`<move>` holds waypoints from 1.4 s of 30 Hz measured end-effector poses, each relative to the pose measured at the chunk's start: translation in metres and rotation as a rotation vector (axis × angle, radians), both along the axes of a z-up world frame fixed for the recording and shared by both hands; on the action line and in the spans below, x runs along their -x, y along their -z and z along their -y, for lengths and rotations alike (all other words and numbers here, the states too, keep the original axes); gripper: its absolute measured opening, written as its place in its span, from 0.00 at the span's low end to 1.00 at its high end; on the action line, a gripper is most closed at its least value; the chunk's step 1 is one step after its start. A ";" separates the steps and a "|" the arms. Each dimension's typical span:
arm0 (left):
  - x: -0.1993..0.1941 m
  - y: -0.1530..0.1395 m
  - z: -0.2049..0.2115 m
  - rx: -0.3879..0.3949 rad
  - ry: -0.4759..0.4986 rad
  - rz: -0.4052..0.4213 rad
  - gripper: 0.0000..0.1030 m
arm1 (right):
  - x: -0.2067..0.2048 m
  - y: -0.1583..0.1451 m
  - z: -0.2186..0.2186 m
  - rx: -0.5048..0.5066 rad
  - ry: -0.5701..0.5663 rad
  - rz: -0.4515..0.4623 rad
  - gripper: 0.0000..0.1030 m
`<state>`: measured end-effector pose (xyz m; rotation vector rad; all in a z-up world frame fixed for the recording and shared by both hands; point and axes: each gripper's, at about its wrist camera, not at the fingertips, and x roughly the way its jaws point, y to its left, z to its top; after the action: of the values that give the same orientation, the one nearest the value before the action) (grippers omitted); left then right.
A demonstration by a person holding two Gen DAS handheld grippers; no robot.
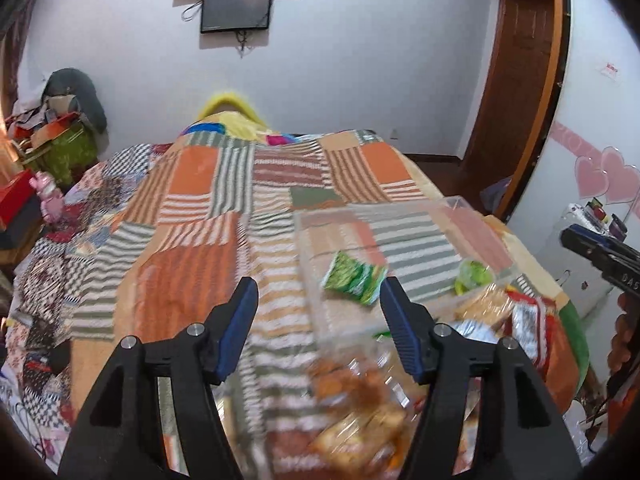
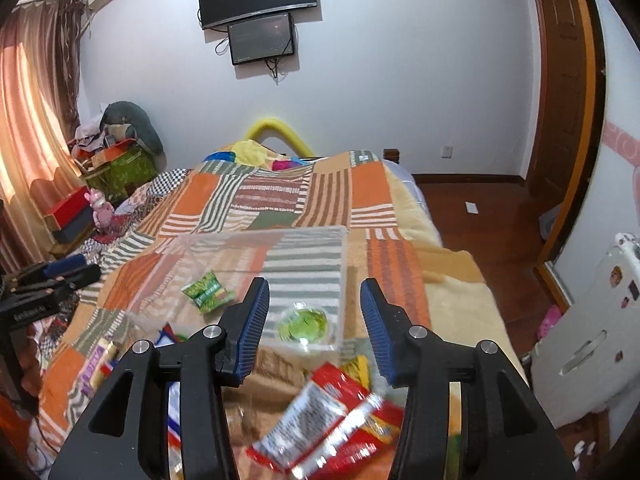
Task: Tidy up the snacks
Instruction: 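Grasp the purple-labelled cake roll with the left gripper while the right grasps the red chip bag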
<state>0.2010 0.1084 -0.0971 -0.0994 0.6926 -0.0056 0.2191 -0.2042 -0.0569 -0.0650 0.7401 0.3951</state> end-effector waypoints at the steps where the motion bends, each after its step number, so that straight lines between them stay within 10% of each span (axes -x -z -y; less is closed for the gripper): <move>1: 0.005 0.003 -0.006 -0.001 -0.008 -0.009 0.61 | 0.003 0.001 0.004 0.004 0.004 -0.003 0.47; 27: 0.062 0.156 -0.075 0.021 -0.193 -0.348 0.61 | 0.032 0.077 0.033 0.065 0.104 -0.246 0.57; 42: 0.047 0.160 -0.068 -0.042 -0.188 -0.296 0.44 | 0.029 0.094 0.008 0.033 0.084 -0.292 0.79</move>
<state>0.1540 0.1762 -0.2569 -0.1257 0.9762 0.2078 0.1905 -0.2124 -0.1509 -0.0064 1.0339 0.3151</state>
